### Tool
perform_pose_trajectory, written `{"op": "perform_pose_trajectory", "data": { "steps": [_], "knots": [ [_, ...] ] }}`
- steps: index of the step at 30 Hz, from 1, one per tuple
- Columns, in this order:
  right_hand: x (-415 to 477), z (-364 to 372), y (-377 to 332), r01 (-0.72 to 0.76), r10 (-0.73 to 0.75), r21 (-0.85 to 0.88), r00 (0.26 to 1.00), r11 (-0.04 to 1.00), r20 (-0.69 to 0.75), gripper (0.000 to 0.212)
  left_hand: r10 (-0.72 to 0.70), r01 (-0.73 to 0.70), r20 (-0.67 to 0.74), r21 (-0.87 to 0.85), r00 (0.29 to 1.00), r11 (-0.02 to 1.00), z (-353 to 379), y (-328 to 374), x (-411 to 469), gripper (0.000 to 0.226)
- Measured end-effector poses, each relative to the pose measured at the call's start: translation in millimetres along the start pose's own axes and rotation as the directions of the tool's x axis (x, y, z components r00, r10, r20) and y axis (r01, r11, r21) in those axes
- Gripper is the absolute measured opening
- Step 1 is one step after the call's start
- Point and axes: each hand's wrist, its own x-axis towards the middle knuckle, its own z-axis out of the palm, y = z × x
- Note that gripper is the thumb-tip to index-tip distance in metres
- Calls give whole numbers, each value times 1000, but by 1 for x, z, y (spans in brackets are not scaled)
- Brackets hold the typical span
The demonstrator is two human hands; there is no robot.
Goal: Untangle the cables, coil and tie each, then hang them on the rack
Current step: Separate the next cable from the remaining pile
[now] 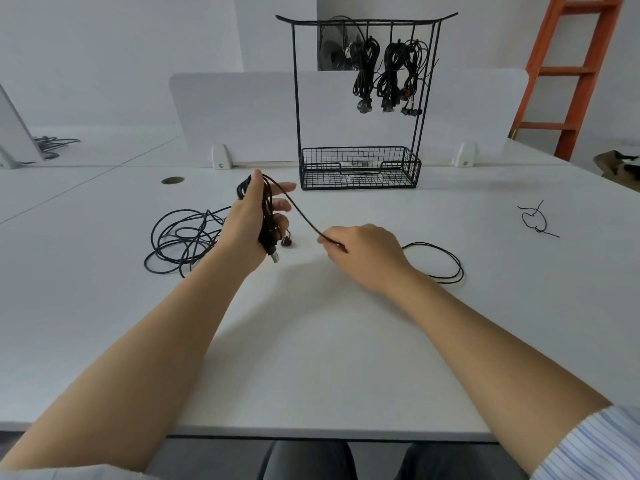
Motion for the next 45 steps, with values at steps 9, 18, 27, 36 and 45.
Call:
{"op": "perform_pose_trajectory", "data": {
  "steps": [9,18,27,36,45],
  "knots": [
    [4,3,10,1,-1,-139,1000,990,-3,31,-165,180,72,-336,984,924,0,4,-4,58],
    [9,5,28,-149,132,-108,980,983,-151,33,-280,270,94,100,956,958,-6,10,-6,31],
    [4,-6,16,-180,229,200,939,963,-259,32,-372,266,118,508,921,819,-5,7,-7,31],
    [2,-6,9,-127,173,174,942,977,-286,28,-444,30,170,912,880,410,2,3,-14,57],
    [2,-7,14,-185,234,199,938,962,-255,29,-451,-41,383,797,806,602,4,-2,-16,49]
  ]
}}
